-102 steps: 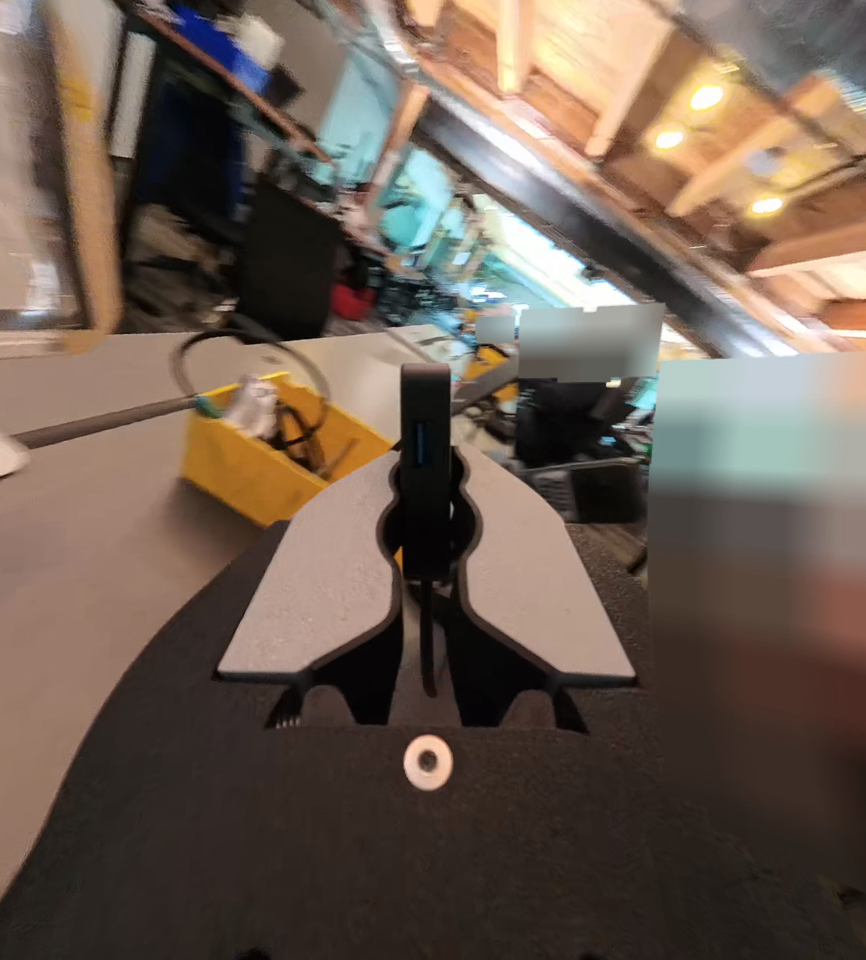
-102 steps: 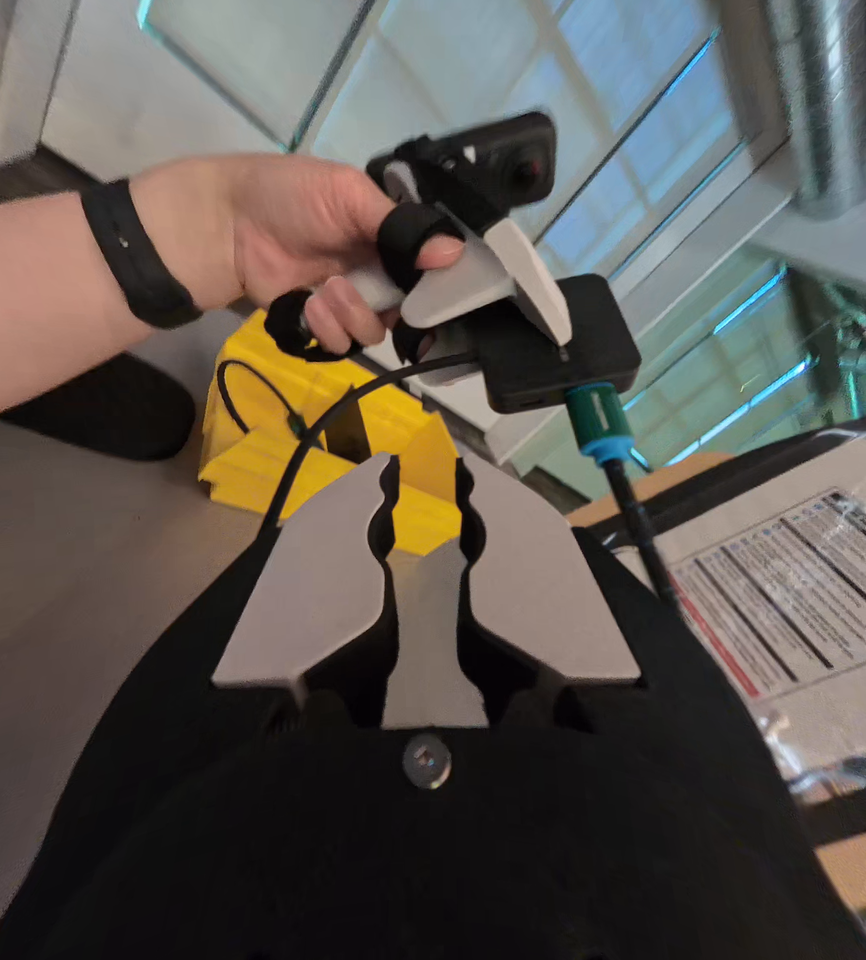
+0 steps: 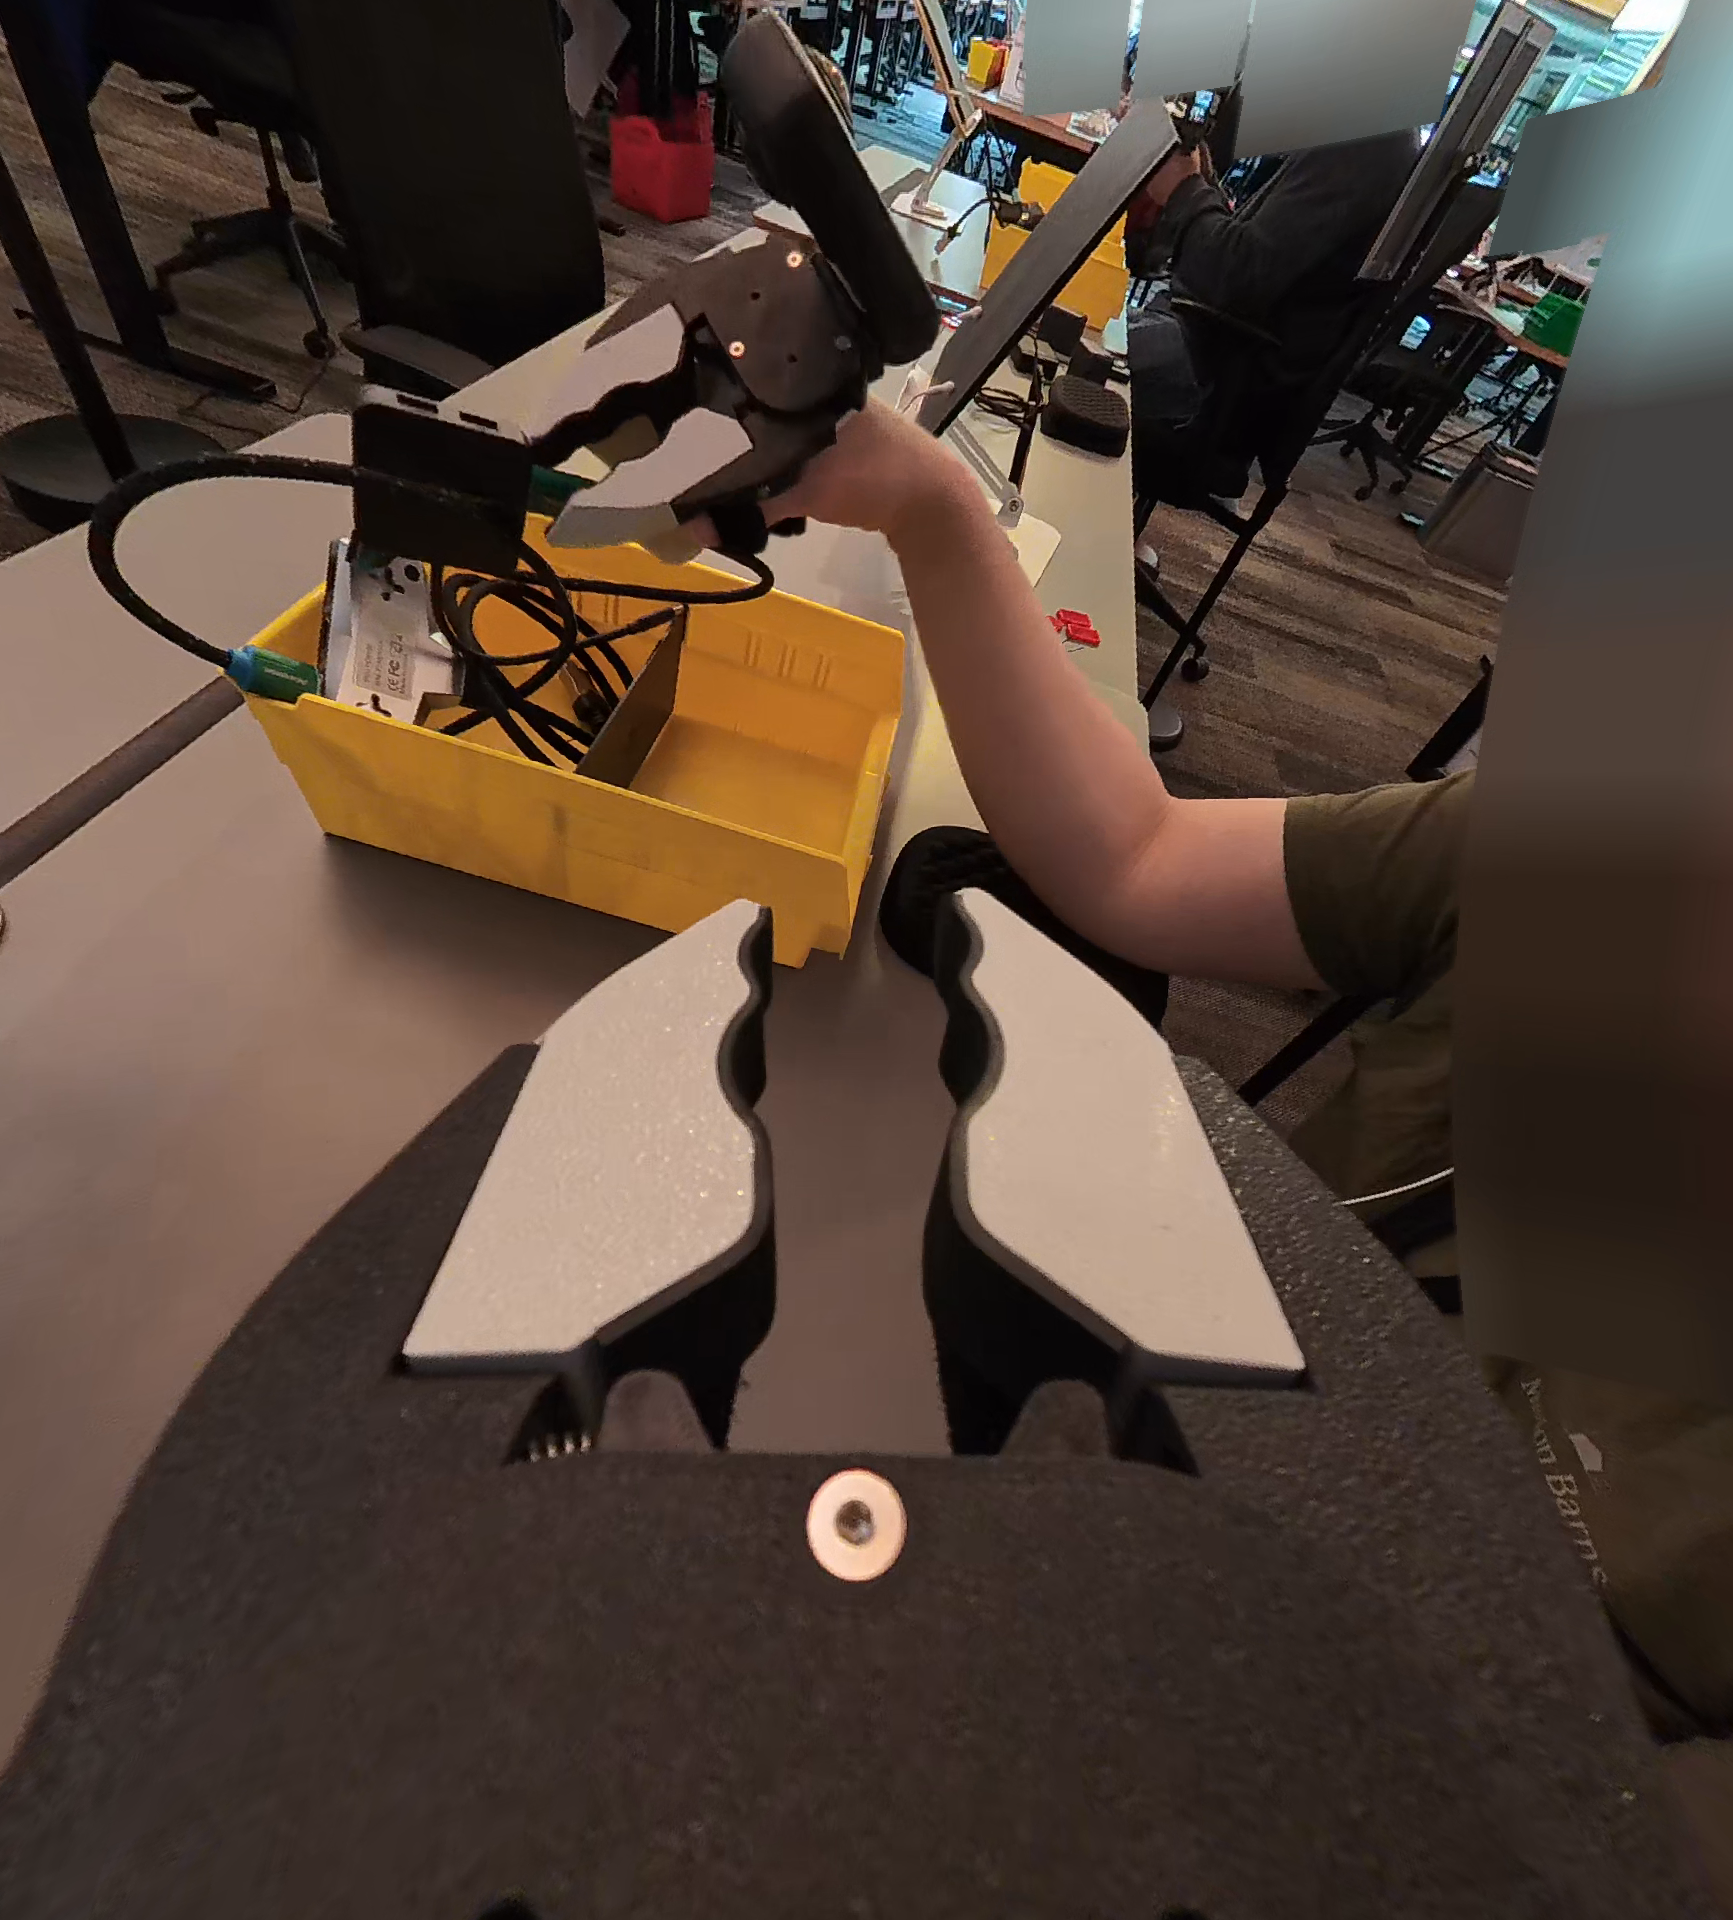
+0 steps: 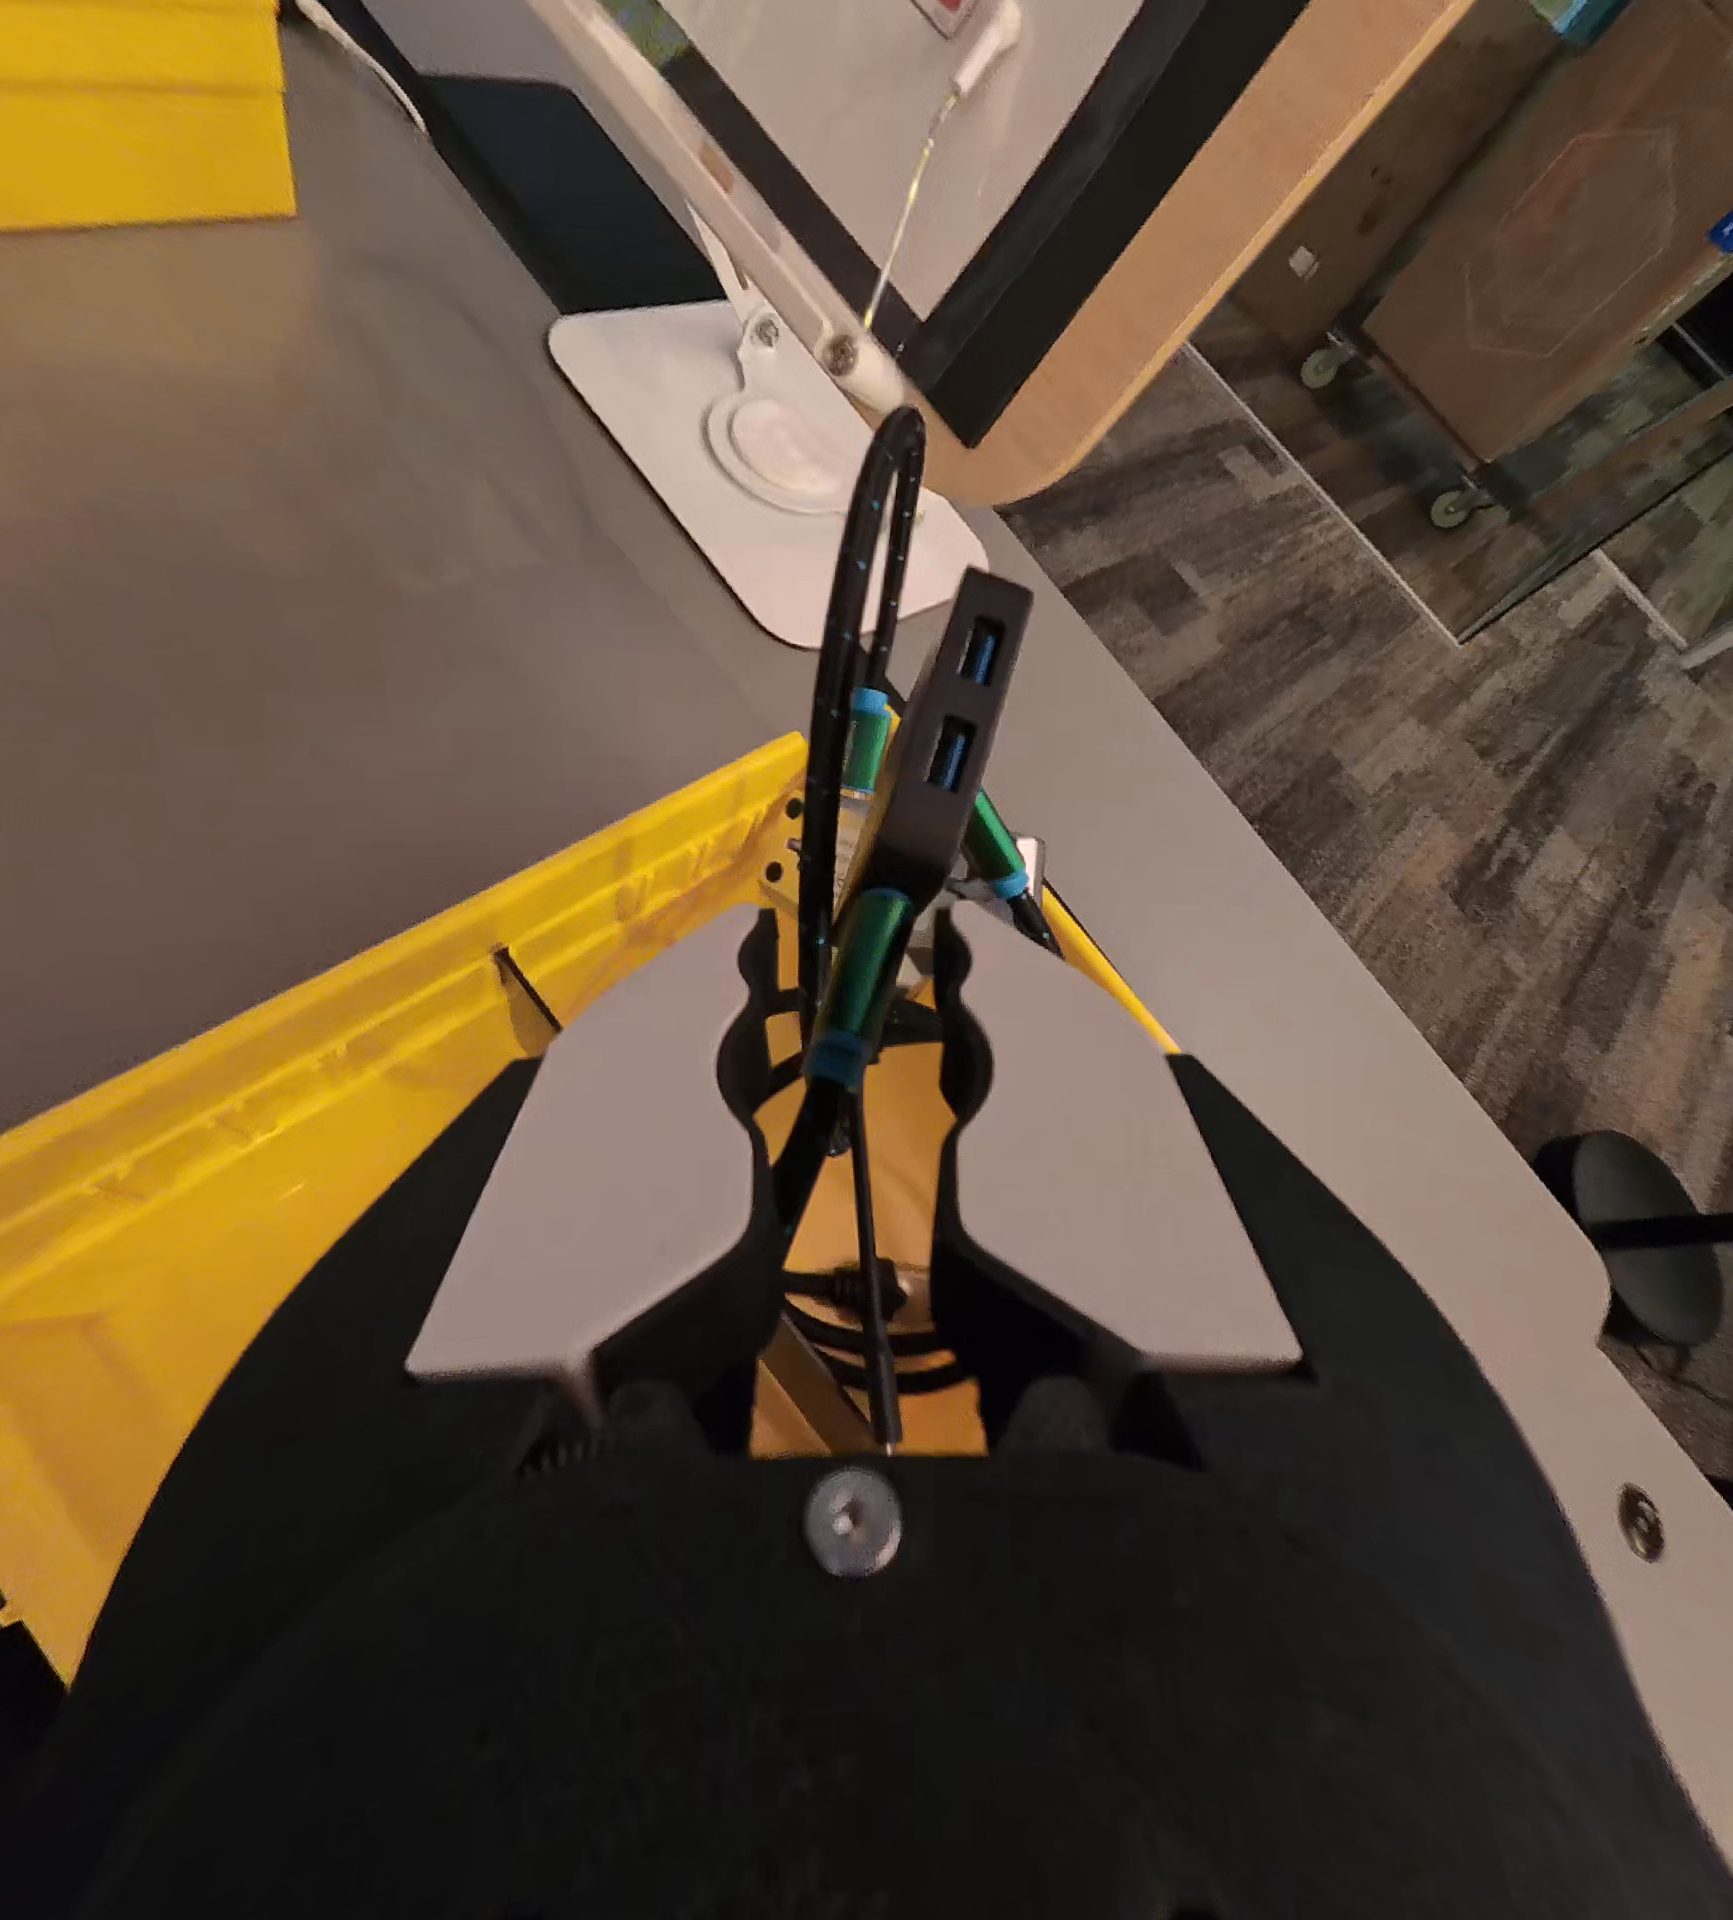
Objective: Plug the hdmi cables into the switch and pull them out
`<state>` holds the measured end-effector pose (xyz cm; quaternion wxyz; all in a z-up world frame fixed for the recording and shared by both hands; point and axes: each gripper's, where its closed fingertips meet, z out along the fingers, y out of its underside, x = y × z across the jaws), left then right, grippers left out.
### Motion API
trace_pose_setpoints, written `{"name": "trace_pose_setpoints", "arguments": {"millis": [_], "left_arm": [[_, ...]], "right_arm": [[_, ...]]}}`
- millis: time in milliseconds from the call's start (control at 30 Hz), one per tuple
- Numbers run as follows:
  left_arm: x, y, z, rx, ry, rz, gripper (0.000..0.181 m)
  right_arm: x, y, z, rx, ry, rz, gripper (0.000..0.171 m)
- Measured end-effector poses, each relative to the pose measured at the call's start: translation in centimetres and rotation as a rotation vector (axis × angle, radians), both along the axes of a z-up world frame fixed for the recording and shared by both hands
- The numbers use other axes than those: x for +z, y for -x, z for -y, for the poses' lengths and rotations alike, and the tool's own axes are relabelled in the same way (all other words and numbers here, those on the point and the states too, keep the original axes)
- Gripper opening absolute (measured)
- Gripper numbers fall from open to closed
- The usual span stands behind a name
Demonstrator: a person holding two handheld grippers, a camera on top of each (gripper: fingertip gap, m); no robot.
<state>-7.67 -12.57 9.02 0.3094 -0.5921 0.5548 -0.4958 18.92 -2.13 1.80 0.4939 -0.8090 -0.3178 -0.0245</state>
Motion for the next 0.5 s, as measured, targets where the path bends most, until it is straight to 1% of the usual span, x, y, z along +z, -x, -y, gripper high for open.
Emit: {"name": "trace_pose_setpoints", "arguments": {"millis": [100, 200, 267, 367, 433, 500], "left_arm": [[0.0, 0.1, 0.1, -0.006, 0.001, -0.003, 0.030], [0.1, 0.2, 0.1, -0.007, -0.004, -0.003, 0.030], [0.2, 0.4, 0.0, 0.001, -0.005, 0.003, 0.030], [0.7, 0.8, -0.5, 0.038, -0.001, 0.022, 0.030], [1.1, 1.3, -1.1, 0.077, 0.005, 0.039, 0.030], [1.5, 1.7, -1.5, 0.111, 0.015, 0.056, 0.030]], "right_arm": [[0.9, -0.5, 0.2, -0.039, -0.021, 0.010, 0.029], [2.7, -0.9, 1.2, -0.057, -0.074, 0.000, 0.029], [4.3, -1.5, 2.0, -0.078, -0.132, 0.004, 0.029], [6.9, -2.0, 3.4, -0.114, -0.215, -0.041, 0.029], [7.1, -2.3, 4.5, -0.134, -0.187, -0.070, 0.028], [5.7, -2.7, 5.6, -0.152, -0.083, -0.045, 0.029]]}}
